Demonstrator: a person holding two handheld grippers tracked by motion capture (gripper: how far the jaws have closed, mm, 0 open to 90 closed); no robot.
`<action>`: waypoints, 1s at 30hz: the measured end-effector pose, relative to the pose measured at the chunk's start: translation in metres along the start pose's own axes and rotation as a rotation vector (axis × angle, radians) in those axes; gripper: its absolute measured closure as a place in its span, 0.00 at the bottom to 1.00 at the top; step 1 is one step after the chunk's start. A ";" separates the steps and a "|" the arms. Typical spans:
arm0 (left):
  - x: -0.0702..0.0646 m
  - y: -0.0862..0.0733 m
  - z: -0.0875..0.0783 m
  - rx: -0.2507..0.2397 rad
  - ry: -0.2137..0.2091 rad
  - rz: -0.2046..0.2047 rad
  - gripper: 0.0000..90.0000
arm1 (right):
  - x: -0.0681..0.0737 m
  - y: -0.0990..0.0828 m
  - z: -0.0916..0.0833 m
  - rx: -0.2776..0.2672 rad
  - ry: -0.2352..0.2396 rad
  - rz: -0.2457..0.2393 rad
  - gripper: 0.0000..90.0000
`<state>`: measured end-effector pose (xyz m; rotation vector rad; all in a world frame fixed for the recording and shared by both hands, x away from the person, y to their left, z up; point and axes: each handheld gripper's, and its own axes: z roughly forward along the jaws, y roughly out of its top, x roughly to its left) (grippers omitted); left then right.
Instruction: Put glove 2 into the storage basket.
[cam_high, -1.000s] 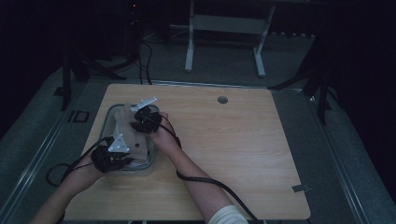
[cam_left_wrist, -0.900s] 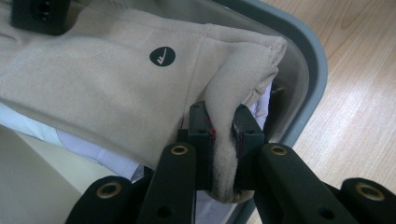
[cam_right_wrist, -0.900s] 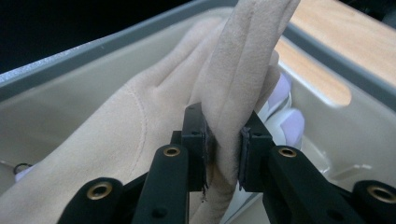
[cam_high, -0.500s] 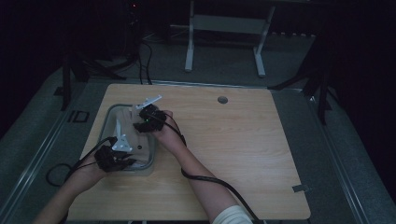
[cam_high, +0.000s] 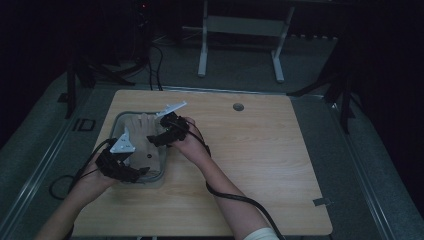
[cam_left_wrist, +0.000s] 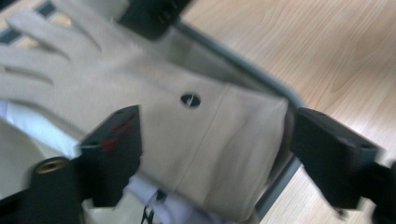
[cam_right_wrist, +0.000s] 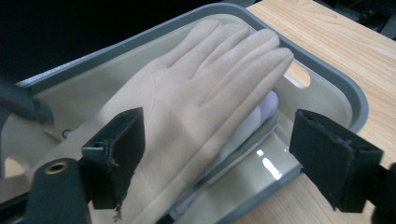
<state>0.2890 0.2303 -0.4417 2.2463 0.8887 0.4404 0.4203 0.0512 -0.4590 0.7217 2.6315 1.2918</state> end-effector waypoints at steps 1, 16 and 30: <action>0.000 0.001 0.000 -0.010 -0.003 -0.011 0.16 | -0.002 -0.004 -0.004 0.009 -0.005 -0.004 0.16; -0.032 0.028 0.029 -0.135 -0.063 0.000 0.16 | -0.013 -0.040 -0.051 -0.007 -0.034 -0.074 0.17; -0.074 0.041 0.057 -0.175 -0.185 0.044 0.16 | -0.026 -0.097 -0.093 0.005 -0.057 -0.044 0.17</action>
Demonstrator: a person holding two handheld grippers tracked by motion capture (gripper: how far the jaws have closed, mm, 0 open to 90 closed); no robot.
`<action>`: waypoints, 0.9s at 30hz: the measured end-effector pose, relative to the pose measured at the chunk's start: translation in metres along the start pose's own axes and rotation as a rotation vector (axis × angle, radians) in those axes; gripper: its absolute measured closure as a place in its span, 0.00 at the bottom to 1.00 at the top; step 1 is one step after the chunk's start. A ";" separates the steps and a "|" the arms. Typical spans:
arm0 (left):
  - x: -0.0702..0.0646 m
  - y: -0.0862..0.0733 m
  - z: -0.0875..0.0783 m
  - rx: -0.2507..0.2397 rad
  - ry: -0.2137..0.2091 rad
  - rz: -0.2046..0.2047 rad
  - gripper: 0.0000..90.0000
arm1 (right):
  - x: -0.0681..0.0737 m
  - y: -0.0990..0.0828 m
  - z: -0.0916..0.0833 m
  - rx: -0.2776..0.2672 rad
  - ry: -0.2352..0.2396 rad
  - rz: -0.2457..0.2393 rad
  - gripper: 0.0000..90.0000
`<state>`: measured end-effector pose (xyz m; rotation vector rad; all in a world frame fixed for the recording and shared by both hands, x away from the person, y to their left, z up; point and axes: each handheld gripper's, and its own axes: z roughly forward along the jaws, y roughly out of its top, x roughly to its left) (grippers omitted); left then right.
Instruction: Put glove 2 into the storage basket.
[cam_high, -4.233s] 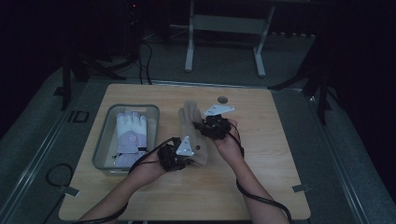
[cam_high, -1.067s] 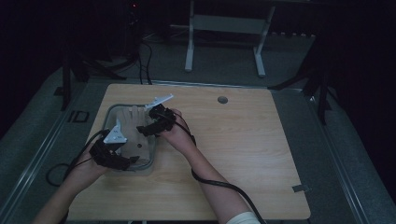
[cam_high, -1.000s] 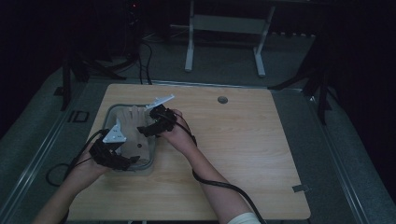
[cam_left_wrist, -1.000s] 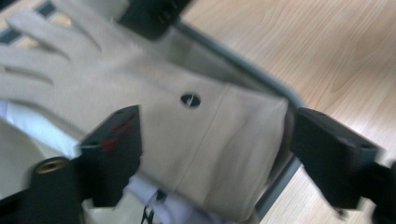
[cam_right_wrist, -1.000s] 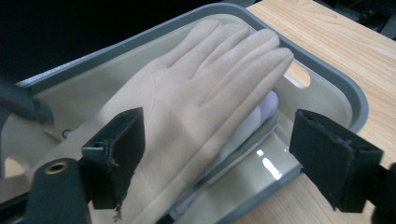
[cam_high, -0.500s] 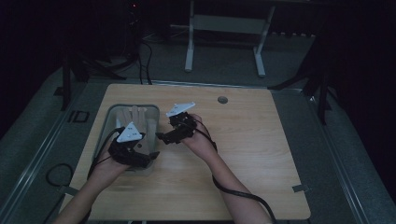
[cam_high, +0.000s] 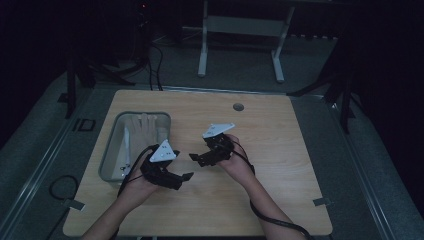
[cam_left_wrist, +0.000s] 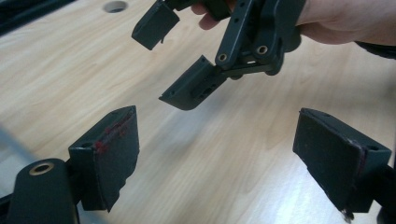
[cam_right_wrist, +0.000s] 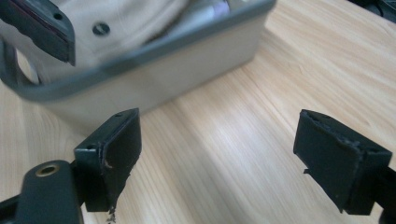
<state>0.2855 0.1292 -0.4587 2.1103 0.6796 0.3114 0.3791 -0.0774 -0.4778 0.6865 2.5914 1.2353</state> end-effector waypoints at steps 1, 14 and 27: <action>0.000 0.000 0.000 0.000 0.000 0.000 0.16 | 0.000 0.000 0.000 0.000 0.000 0.000 0.17; -0.025 -0.013 0.045 0.015 -0.117 0.045 0.16 | -0.013 -0.052 -0.020 0.033 -0.030 0.044 0.17; -0.034 -0.028 0.073 0.046 -0.165 0.070 0.16 | -0.021 -0.092 -0.030 0.041 -0.033 0.070 0.17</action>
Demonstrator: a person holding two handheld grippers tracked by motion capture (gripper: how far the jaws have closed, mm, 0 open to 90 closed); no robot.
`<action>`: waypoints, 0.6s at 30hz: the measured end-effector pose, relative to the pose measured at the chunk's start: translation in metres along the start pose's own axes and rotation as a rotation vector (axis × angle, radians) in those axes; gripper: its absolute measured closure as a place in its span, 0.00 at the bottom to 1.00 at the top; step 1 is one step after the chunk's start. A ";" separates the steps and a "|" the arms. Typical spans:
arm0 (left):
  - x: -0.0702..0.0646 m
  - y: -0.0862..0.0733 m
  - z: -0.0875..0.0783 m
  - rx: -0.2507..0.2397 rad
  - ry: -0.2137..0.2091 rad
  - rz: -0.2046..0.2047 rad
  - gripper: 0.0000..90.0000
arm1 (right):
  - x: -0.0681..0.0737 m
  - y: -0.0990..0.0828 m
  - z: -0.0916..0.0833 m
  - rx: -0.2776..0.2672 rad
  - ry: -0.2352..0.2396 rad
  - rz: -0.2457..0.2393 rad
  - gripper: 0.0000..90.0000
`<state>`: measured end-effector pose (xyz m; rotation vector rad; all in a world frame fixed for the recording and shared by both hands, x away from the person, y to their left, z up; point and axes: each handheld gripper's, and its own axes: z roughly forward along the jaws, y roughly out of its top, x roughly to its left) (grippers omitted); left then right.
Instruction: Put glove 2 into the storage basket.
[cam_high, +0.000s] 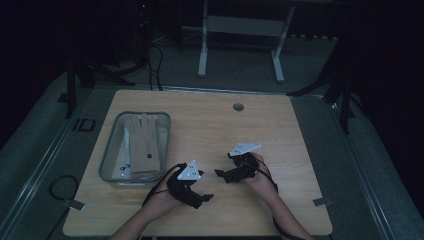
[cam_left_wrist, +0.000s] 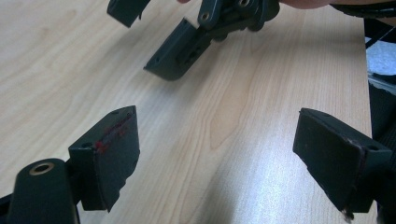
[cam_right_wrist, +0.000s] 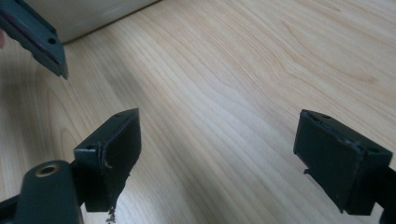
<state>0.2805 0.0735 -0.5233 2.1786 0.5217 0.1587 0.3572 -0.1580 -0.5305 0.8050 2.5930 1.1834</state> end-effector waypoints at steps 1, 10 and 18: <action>0.000 -0.001 0.001 0.002 -0.003 -0.001 0.16 | -0.001 -0.003 0.000 0.001 -0.005 0.004 0.17; -0.001 -0.011 0.017 -0.013 -0.036 -0.017 0.16 | -0.007 -0.022 -0.007 -0.007 -0.028 0.022 0.17; -0.003 -0.015 0.024 -0.026 -0.058 -0.008 0.16 | -0.011 -0.036 -0.007 -0.004 -0.036 0.040 0.17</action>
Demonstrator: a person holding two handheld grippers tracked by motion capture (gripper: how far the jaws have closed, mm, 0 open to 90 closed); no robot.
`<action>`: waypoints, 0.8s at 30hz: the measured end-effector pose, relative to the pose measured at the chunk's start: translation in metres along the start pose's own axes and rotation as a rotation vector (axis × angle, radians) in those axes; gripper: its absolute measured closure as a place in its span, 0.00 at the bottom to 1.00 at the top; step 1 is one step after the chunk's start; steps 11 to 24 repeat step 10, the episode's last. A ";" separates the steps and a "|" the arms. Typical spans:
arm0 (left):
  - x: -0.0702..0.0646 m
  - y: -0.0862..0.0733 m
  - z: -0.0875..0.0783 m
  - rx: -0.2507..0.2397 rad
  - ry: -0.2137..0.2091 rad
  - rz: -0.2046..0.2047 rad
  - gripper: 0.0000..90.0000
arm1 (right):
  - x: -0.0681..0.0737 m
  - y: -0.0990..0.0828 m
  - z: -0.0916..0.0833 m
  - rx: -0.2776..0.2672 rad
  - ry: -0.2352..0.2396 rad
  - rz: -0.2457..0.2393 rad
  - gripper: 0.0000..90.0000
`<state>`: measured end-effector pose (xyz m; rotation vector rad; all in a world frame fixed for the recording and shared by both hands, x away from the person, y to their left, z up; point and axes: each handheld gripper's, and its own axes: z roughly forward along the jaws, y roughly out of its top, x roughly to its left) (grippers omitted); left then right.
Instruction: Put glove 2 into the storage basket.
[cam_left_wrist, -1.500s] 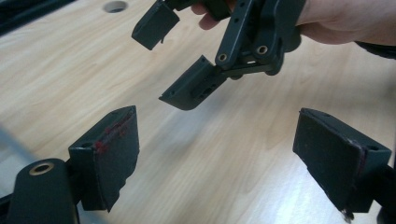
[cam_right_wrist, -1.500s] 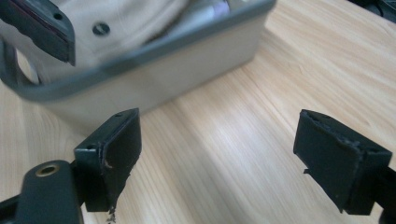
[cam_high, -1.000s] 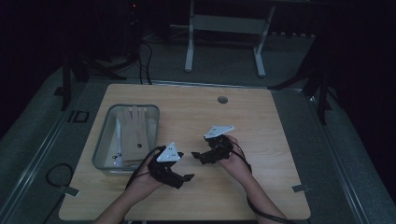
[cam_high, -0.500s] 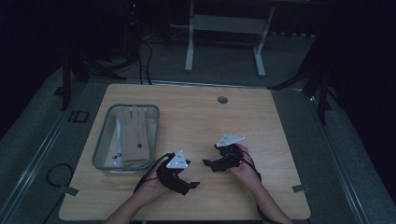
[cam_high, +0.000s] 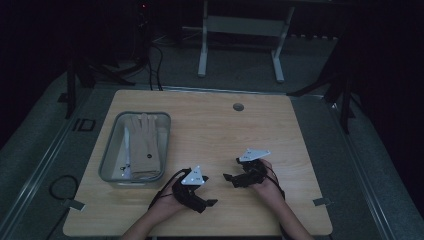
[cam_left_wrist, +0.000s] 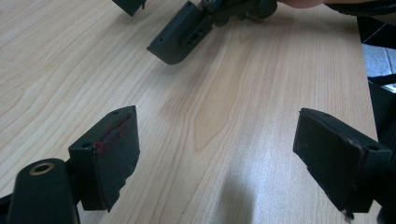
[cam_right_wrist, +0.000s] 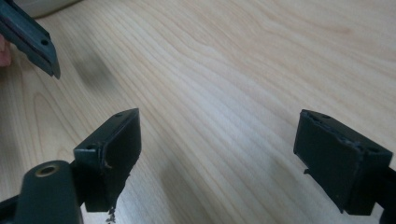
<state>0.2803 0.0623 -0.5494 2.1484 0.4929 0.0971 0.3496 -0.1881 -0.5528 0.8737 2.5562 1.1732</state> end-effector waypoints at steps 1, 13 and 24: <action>0.000 0.000 0.001 0.001 -0.001 0.001 0.16 | 0.000 -0.001 0.000 0.003 -0.007 -0.002 0.17; 0.001 -0.003 0.000 -0.011 0.002 0.000 0.16 | -0.006 -0.006 0.000 -0.022 -0.026 0.022 0.17; 0.001 -0.003 0.000 -0.011 0.002 0.000 0.16 | -0.006 -0.006 0.000 -0.022 -0.026 0.022 0.17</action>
